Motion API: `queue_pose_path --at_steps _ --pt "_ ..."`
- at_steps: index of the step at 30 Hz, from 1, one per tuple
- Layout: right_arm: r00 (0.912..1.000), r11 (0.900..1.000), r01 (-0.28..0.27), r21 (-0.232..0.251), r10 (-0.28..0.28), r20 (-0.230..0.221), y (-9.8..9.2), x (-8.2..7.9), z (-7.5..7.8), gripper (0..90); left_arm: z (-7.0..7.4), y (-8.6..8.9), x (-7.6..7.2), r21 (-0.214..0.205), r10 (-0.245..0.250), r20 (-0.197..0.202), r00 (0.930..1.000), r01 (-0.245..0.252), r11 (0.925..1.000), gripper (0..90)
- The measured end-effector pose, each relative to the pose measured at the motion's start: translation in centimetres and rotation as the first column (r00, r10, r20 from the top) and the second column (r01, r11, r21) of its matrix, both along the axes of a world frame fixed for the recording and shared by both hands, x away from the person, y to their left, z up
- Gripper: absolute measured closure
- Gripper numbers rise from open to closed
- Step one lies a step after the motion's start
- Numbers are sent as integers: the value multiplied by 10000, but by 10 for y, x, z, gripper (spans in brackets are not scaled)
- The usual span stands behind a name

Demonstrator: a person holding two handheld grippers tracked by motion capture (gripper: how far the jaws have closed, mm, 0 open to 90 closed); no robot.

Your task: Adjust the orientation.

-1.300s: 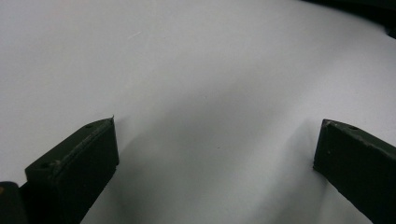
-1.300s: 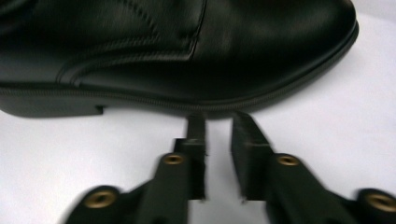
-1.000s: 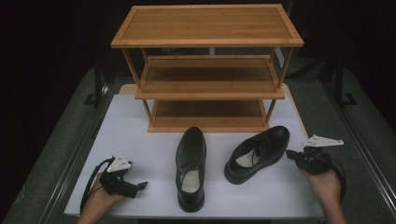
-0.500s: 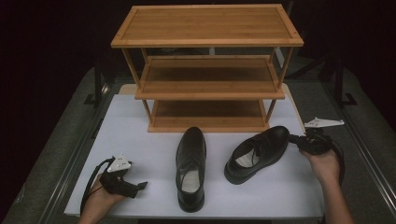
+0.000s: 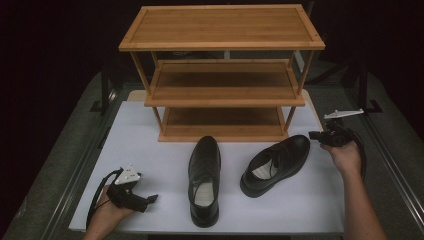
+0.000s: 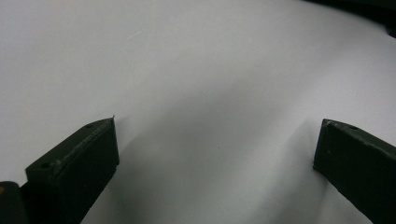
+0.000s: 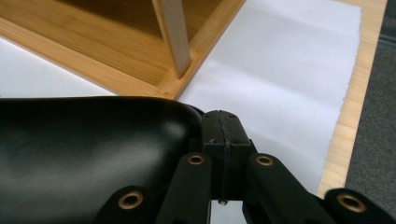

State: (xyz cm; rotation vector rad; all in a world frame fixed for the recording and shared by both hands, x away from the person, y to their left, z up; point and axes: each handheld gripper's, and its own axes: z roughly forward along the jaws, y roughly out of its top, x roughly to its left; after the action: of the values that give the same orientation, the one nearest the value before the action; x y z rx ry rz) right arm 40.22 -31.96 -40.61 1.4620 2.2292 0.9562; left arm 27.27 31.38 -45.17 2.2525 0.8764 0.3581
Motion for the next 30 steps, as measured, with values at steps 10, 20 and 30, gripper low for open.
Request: queue_pose_path --at_steps 10,20,30 --pt "9981 9997 129 -226 -142 -607 0 15 -13 899 0 0 0 -6 -1 -2 10000 1 10000 0" --pt "9977 9999 96 -56 -99 -669 -2 15 -15 900 0 0 0 -4 -4 -14 10000 4 10000 0" --pt "9974 9995 -241 201 254 -671 10 11 -17 900 0 0 0 1 -8 -14 10000 8 10000 0"
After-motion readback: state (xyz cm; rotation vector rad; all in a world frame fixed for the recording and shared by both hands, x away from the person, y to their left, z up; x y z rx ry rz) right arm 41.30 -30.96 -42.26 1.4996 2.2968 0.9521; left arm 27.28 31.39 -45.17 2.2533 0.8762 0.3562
